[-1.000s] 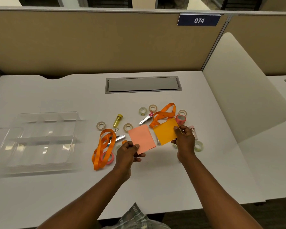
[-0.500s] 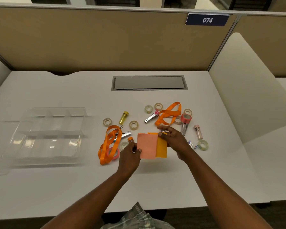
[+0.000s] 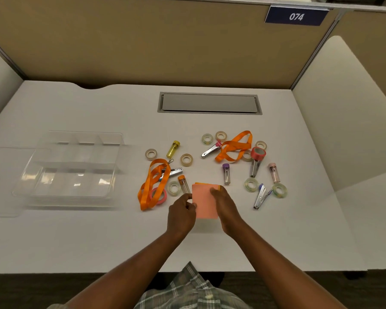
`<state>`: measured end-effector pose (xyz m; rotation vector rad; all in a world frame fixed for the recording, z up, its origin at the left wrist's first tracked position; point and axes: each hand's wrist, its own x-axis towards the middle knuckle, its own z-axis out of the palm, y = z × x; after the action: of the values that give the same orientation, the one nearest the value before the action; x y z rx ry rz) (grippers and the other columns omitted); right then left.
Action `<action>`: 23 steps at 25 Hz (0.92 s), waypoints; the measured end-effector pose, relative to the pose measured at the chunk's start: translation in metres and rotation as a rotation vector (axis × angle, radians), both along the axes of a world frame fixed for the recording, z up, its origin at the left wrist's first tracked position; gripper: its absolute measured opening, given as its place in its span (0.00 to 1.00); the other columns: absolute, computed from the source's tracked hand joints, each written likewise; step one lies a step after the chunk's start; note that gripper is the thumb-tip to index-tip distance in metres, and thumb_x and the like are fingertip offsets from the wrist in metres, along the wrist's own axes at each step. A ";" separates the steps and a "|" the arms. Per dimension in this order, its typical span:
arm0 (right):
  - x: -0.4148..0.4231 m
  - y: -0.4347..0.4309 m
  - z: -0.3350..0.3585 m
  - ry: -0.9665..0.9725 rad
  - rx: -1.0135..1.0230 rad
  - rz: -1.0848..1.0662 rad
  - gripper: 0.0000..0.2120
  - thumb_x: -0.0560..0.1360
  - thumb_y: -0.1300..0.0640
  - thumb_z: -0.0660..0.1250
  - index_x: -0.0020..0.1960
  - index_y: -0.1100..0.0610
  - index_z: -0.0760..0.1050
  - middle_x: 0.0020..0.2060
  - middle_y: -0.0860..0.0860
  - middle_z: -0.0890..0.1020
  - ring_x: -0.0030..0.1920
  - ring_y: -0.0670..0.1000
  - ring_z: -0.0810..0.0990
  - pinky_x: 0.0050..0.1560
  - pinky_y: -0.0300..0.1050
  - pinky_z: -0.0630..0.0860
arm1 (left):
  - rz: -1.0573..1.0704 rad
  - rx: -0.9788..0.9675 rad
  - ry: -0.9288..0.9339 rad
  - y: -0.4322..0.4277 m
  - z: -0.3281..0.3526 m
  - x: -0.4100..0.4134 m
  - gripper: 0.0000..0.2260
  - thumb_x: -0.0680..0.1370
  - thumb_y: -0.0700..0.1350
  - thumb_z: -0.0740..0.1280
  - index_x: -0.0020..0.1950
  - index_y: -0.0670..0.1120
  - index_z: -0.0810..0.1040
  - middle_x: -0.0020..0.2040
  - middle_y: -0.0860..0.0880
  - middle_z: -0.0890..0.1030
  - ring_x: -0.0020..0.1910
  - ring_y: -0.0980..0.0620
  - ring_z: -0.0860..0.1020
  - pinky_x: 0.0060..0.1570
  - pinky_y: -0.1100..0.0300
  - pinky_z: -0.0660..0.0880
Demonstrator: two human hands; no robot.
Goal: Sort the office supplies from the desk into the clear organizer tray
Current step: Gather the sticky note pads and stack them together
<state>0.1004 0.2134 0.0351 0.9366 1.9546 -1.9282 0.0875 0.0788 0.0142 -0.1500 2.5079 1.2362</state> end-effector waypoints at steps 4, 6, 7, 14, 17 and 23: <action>0.021 0.006 -0.019 0.272 0.511 0.315 0.08 0.81 0.59 0.62 0.58 0.53 0.75 0.50 0.47 0.81 0.50 0.49 0.80 0.50 0.39 0.76 | -0.022 -0.041 0.113 -0.009 -0.008 0.011 0.08 0.81 0.41 0.63 0.57 0.46 0.80 0.50 0.47 0.85 0.43 0.55 0.78 0.41 0.73 0.69; 0.032 0.006 -0.028 0.366 0.587 0.353 0.08 0.80 0.61 0.64 0.58 0.55 0.78 0.51 0.48 0.83 0.51 0.47 0.80 0.52 0.36 0.75 | -0.026 -0.060 0.156 -0.016 -0.014 0.018 0.08 0.81 0.41 0.64 0.58 0.47 0.80 0.50 0.48 0.85 0.46 0.52 0.81 0.45 0.70 0.71; 0.038 0.006 -0.034 0.367 0.605 0.377 0.09 0.80 0.61 0.65 0.58 0.56 0.78 0.52 0.49 0.84 0.52 0.48 0.80 0.55 0.39 0.76 | -0.040 -0.080 0.165 -0.019 -0.018 0.022 0.08 0.81 0.42 0.64 0.58 0.48 0.80 0.51 0.49 0.85 0.46 0.51 0.82 0.46 0.69 0.72; 0.052 0.008 -0.057 0.250 0.721 0.511 0.10 0.81 0.61 0.60 0.59 0.59 0.77 0.52 0.55 0.83 0.52 0.56 0.79 0.52 0.49 0.75 | -0.110 -0.148 0.161 -0.024 -0.031 0.033 0.09 0.82 0.42 0.61 0.56 0.47 0.81 0.48 0.48 0.86 0.44 0.49 0.82 0.42 0.64 0.74; 0.046 0.009 -0.051 0.219 0.661 0.434 0.08 0.82 0.57 0.61 0.58 0.58 0.76 0.48 0.53 0.83 0.46 0.53 0.81 0.45 0.47 0.77 | -0.063 -0.109 0.137 -0.023 -0.028 0.029 0.08 0.82 0.42 0.62 0.55 0.46 0.81 0.48 0.48 0.85 0.40 0.53 0.79 0.37 0.68 0.71; 0.026 -0.006 -0.033 0.127 0.444 0.234 0.09 0.81 0.53 0.65 0.59 0.54 0.77 0.50 0.52 0.84 0.47 0.54 0.82 0.49 0.53 0.81 | 0.080 0.071 0.011 -0.039 -0.008 0.010 0.07 0.82 0.44 0.64 0.56 0.46 0.80 0.51 0.47 0.83 0.45 0.49 0.82 0.45 0.57 0.82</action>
<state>0.1268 0.2071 0.0019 0.6506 2.5012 -1.4871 0.0978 0.0395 0.0067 -0.2291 2.4852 1.3584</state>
